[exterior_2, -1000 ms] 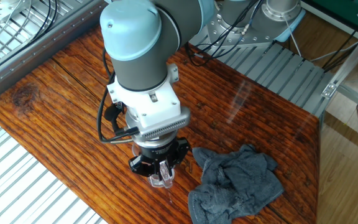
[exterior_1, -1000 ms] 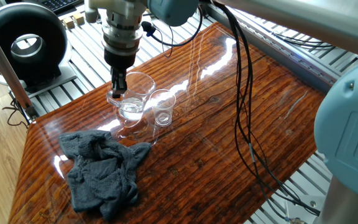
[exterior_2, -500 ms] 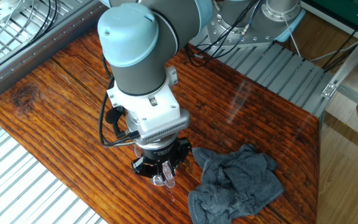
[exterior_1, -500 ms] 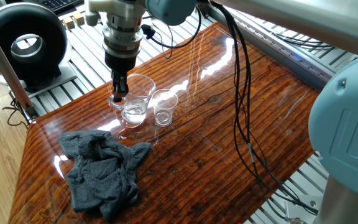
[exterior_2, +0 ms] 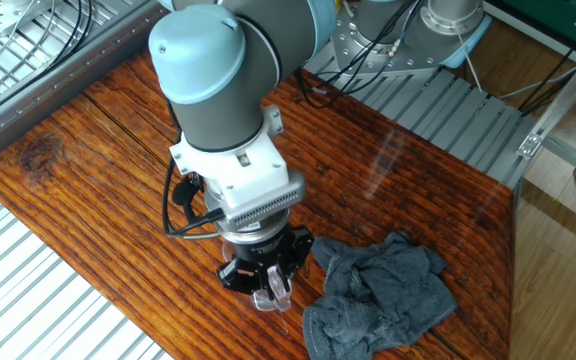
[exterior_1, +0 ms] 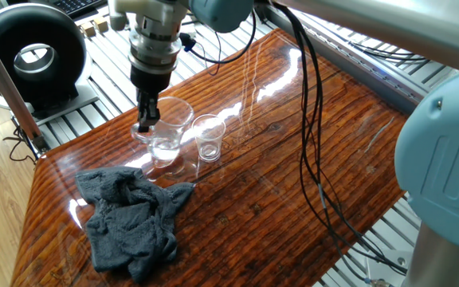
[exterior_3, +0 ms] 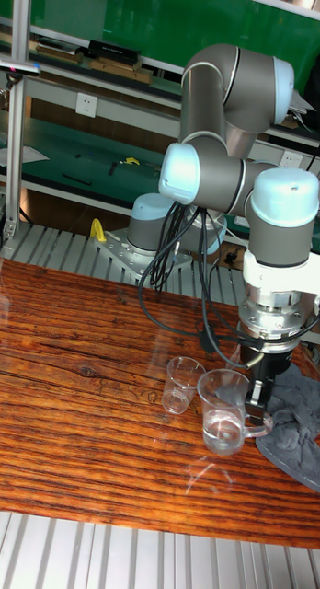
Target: Pour the water from one cup into another empty cup
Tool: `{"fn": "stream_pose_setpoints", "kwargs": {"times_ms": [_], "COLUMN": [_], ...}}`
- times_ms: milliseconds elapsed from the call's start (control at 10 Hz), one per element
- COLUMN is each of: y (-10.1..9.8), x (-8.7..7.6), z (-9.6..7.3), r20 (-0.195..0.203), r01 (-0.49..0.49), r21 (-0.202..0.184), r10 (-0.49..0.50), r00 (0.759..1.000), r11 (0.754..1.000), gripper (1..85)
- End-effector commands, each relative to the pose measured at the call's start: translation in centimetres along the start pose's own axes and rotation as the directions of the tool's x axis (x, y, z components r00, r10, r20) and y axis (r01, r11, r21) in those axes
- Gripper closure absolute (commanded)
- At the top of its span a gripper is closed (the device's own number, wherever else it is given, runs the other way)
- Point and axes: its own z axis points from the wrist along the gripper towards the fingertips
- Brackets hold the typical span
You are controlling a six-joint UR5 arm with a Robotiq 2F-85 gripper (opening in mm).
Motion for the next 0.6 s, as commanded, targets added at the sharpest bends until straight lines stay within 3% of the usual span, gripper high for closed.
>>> {"fn": "stream_pose_setpoints", "kwargs": {"times_ms": [0, 300, 500], "y": [-0.54, -0.16, 0.07], "x": [-1.18, -0.32, -0.85], "z": [-0.01, 0.08, 0.07], "r20": [0.050, 0.008, 0.026], "r01": [0.023, 0.018, 0.037], "r21": [0.015, 0.019, 0.015], "r10": [-0.023, -0.018, -0.038], "r00": [0.998, 1.000, 0.999], "r11": [1.000, 1.000, 0.999], "gripper": [66.3, 66.0, 63.0]}}
